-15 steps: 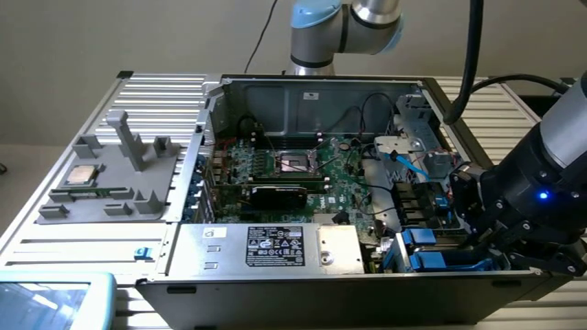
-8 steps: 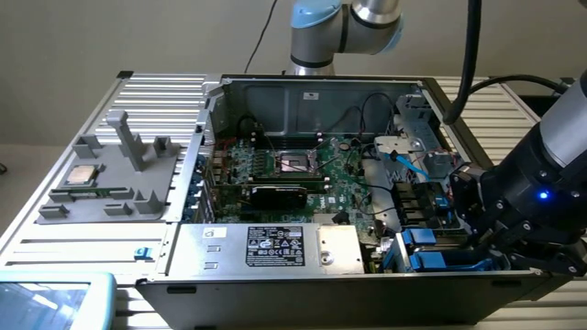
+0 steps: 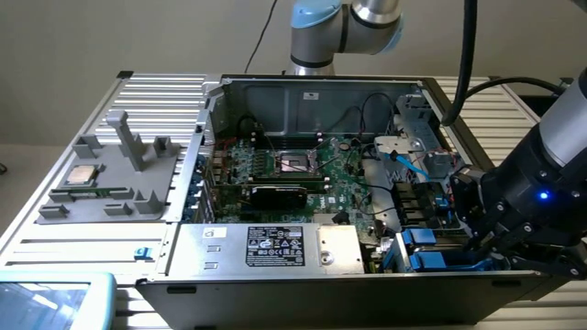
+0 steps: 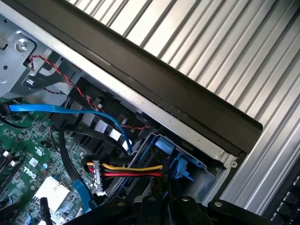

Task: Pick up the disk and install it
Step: 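Insert the first disk wire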

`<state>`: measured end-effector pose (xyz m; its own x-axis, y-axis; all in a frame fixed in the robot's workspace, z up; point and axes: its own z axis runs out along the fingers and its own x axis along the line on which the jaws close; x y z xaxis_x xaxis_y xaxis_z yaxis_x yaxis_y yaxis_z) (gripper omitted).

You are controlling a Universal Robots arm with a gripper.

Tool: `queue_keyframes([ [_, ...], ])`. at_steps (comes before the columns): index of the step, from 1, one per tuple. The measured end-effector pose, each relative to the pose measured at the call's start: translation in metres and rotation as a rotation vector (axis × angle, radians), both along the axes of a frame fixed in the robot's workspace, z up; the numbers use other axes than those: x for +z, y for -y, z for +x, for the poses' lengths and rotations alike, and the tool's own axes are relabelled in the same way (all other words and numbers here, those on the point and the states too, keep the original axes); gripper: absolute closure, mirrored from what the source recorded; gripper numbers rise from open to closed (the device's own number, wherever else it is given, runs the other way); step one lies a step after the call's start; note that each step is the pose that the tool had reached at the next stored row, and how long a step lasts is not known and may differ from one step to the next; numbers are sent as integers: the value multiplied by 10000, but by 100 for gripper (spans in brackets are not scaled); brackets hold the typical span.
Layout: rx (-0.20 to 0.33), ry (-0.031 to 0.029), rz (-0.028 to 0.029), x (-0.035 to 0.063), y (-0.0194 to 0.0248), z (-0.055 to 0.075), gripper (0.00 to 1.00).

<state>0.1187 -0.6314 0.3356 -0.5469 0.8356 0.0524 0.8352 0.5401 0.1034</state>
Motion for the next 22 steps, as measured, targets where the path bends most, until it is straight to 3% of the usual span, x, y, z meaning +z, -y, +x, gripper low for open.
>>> queue_keyframes([
  [3,-163,-133,-2,1,-1,0,83],
  [6,-376,-197,-14,-1,-1,0,83],
  [7,-452,-206,-43,0,-1,0,83],
  [9,-557,-206,-185,1,-1,1,83],
  [10,-563,-205,-219,0,0,1,83],
  [13,-583,-204,-227,-1,-1,-4,83],
  [16,-686,-206,-301,1,-2,-4,83],
  [17,-711,-204,-345,3,-2,-4,83],
  [20,-771,-198,-557,36,-1,-4,83],
  [22,-780,-196,-624,66,-6,-4,83],
])
